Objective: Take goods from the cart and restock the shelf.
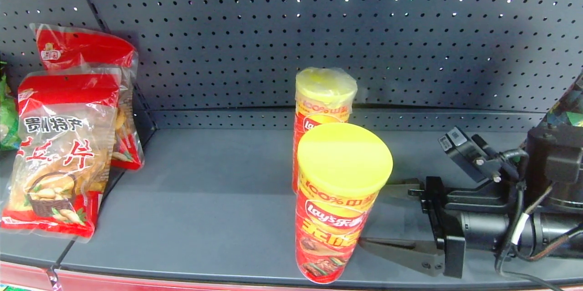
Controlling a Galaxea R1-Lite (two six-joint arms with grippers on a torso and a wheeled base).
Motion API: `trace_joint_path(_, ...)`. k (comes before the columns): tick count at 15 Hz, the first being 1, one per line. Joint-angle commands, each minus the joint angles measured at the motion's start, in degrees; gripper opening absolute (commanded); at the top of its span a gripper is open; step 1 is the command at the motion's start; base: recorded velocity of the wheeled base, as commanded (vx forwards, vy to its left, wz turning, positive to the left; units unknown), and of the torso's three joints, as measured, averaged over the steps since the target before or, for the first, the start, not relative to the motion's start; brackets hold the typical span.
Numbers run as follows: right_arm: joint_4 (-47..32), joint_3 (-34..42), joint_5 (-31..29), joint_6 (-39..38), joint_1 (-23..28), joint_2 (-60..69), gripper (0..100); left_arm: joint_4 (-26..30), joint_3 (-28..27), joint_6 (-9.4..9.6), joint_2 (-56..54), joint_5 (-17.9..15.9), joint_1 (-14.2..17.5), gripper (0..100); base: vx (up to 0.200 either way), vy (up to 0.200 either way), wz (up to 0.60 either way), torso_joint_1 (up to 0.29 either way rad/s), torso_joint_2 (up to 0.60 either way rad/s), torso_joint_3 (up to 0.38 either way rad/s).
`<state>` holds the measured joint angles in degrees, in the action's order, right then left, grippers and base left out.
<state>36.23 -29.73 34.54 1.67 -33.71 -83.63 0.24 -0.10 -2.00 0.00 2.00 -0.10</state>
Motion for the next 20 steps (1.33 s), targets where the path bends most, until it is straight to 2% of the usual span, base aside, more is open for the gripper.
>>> trace_joint_path(1,0.1,0.6,0.0,0.0,0.4,1.6,100,0.0,0.0,-0.02,0.0,0.0,0.0,100,0.000,0.000,0.00,0.000,0.00,0.000)
trace_joint_path(7,0.1,7.5,-0.2,0.1,4.4,18.3,100,0.0,0.0,-0.02,0.1,0.0,0.0,100,0.000,0.000,0.00,0.000,0.00,0.000)
trace_joint_path(10,0.0,8.0,-0.1,0.0,11.7,32.0,100,0.0,0.0,-0.02,0.1,0.0,0.0,100,0.000,0.000,0.00,0.000,0.00,0.000)
trace_joint_path(13,-0.3,8.6,-0.7,-1.1,15.3,43.5,100,-0.1,0.0,-0.02,0.1,0.0,0.0,100,0.000,0.000,0.00,0.000,0.00,0.000)
trace_joint_path(15,-0.4,9.2,-1.1,-2.8,20.1,50.7,100,0.0,0.0,-0.02,0.0,0.0,0.0,100,0.000,0.000,0.00,0.000,0.00,0.000)
trace_joint_path(17,-0.2,10.6,-4.0,-3.8,21.6,56.8,100,0.0,0.0,-0.02,0.1,0.0,0.0,100,0.000,0.000,0.00,0.000,0.00,0.000)
trace_joint_path(20,0.0,17.7,-12.3,-3.7,26.4,63.6,100,-0.1,0.0,-0.02,0.1,0.0,0.0,100,0.000,0.000,0.00,0.000,0.00,0.000)
